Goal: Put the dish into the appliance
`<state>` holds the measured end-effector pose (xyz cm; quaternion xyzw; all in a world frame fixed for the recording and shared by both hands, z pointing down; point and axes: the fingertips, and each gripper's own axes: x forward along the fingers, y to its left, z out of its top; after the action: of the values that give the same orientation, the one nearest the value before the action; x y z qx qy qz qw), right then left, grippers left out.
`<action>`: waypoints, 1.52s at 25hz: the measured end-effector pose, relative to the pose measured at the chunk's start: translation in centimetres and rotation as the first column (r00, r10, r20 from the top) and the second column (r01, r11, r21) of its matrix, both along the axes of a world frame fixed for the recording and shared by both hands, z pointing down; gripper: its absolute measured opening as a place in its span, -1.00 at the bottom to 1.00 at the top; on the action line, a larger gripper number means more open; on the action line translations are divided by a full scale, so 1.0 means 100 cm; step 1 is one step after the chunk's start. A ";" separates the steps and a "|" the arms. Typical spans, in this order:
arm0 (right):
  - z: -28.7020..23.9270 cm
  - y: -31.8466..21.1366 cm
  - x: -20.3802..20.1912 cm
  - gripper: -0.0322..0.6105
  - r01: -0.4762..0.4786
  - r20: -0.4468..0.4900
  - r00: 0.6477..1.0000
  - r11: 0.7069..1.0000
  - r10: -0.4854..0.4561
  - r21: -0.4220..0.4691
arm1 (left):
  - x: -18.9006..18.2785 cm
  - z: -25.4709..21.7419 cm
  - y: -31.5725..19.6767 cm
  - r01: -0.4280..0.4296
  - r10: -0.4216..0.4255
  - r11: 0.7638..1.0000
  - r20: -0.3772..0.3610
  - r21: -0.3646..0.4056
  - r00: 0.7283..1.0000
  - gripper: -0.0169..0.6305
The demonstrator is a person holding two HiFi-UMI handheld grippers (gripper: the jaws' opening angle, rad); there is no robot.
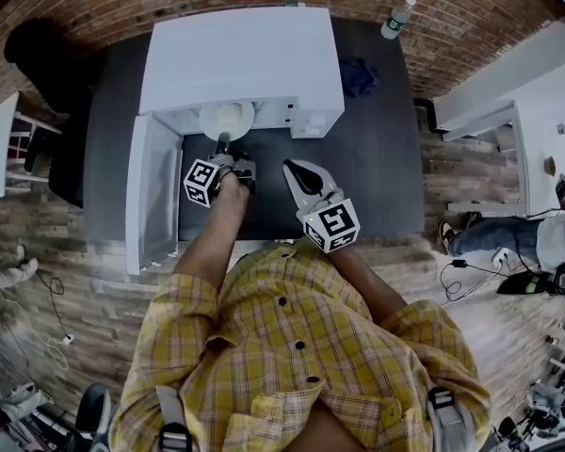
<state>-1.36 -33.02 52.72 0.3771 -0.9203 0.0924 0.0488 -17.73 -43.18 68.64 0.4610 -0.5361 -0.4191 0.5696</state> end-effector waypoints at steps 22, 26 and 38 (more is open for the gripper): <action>0.006 -0.009 0.012 -0.89 -0.028 -0.002 1.000 0.999 0.028 -0.024 | 0.005 0.009 -0.030 0.072 -0.071 0.997 -0.020 0.018 0.997 -0.82; 0.006 -0.008 0.014 -0.89 -0.029 -0.006 1.000 0.999 0.029 -0.035 | 0.008 0.005 -0.031 0.066 -0.064 0.997 -0.049 0.038 0.997 -0.74; 0.007 -0.004 0.006 -0.89 -0.018 -0.002 1.000 0.999 0.018 -0.041 | 0.004 0.004 -0.010 0.044 -0.041 0.998 -0.081 0.034 0.996 -0.46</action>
<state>-0.78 -33.39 53.41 0.3844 -0.9147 0.1113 0.0562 -17.32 -44.18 69.03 0.4425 -0.5149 -0.4589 0.5731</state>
